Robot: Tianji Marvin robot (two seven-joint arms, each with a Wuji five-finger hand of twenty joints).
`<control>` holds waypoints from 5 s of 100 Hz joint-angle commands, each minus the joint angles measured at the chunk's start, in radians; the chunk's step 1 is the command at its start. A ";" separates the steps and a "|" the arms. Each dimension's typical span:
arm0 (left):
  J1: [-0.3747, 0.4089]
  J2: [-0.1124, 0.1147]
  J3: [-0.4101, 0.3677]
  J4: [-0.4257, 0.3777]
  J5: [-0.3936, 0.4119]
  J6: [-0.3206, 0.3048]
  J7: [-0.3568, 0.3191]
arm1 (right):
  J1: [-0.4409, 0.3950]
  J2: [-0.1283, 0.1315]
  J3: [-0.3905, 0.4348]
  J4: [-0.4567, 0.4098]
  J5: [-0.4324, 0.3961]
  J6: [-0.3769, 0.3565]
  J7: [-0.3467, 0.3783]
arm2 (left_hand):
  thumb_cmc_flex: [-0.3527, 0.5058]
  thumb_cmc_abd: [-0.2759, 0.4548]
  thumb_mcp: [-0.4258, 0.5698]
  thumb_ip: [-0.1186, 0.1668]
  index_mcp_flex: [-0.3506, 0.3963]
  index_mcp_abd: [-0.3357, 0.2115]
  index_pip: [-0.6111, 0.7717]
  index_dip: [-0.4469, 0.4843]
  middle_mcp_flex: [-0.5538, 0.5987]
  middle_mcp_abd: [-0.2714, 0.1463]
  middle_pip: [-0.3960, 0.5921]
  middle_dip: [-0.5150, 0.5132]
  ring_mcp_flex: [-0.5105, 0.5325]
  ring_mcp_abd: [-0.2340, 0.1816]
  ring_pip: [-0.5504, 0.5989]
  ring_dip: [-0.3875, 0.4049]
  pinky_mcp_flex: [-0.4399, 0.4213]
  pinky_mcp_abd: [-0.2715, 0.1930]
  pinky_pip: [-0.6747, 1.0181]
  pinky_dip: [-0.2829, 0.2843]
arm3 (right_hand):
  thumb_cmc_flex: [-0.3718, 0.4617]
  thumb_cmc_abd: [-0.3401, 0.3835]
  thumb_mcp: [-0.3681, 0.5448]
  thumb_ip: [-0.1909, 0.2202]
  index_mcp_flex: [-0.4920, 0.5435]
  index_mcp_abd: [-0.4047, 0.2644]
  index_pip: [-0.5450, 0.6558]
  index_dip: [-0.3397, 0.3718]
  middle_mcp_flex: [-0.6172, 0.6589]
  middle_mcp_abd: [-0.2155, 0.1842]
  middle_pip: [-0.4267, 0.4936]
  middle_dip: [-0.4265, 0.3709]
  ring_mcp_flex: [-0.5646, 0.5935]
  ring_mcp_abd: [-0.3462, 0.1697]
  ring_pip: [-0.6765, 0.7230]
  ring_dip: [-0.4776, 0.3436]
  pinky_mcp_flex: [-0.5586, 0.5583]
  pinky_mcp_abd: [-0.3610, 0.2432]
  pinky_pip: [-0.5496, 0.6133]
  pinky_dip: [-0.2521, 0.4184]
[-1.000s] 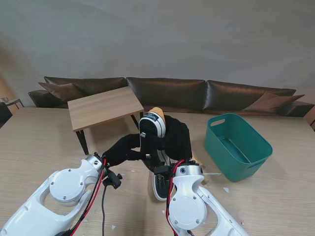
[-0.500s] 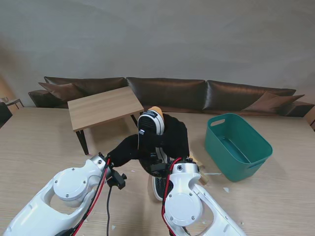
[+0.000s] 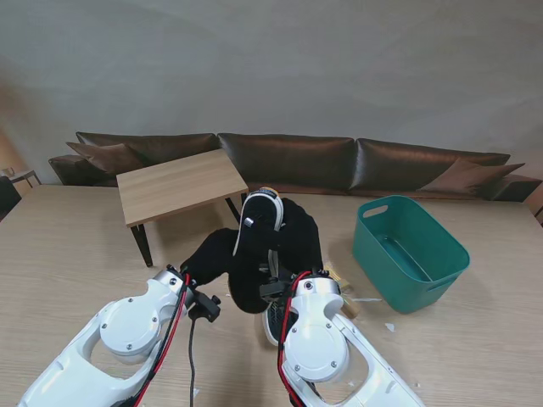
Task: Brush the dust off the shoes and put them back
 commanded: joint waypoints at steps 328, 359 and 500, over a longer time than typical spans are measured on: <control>-0.217 -0.012 0.090 0.349 0.267 0.660 -0.054 | -0.038 0.053 0.092 0.159 0.064 -0.073 0.181 | -0.092 0.301 0.117 0.096 -0.043 0.000 -0.515 -0.164 -0.373 0.114 -0.100 -0.280 -0.356 0.178 -0.157 -0.010 -0.423 0.088 -0.149 0.084 | -0.109 0.232 -0.051 0.136 -0.384 -0.079 -0.023 -0.137 -0.422 -0.007 0.047 -0.123 -0.370 0.042 -0.065 -0.104 -0.480 -0.065 -0.178 -0.039; -0.219 0.002 0.101 0.335 0.302 0.691 -0.083 | -0.040 0.055 0.094 0.156 0.074 -0.074 0.191 | -0.095 0.322 0.083 0.099 -0.057 0.009 -0.554 -0.230 -0.405 0.133 -0.129 -0.349 -0.384 0.197 -0.245 -0.068 -0.436 0.104 -0.233 0.042 | -0.109 0.233 -0.051 0.137 -0.380 -0.079 -0.024 -0.137 -0.420 -0.007 0.047 -0.123 -0.370 0.044 -0.065 -0.104 -0.482 -0.064 -0.180 -0.039; -0.247 -0.022 0.114 0.321 0.237 0.824 -0.052 | -0.035 0.056 0.099 0.166 0.095 -0.065 0.207 | 0.341 0.192 0.327 0.058 -0.001 0.139 -0.265 -0.157 -0.063 0.060 0.023 0.073 0.087 -0.162 0.082 0.043 0.041 0.047 0.017 -0.052 | -0.113 0.235 -0.048 0.136 -0.372 -0.077 -0.029 -0.137 -0.423 -0.005 0.044 -0.122 -0.369 0.046 -0.064 -0.103 -0.484 -0.064 -0.183 -0.036</control>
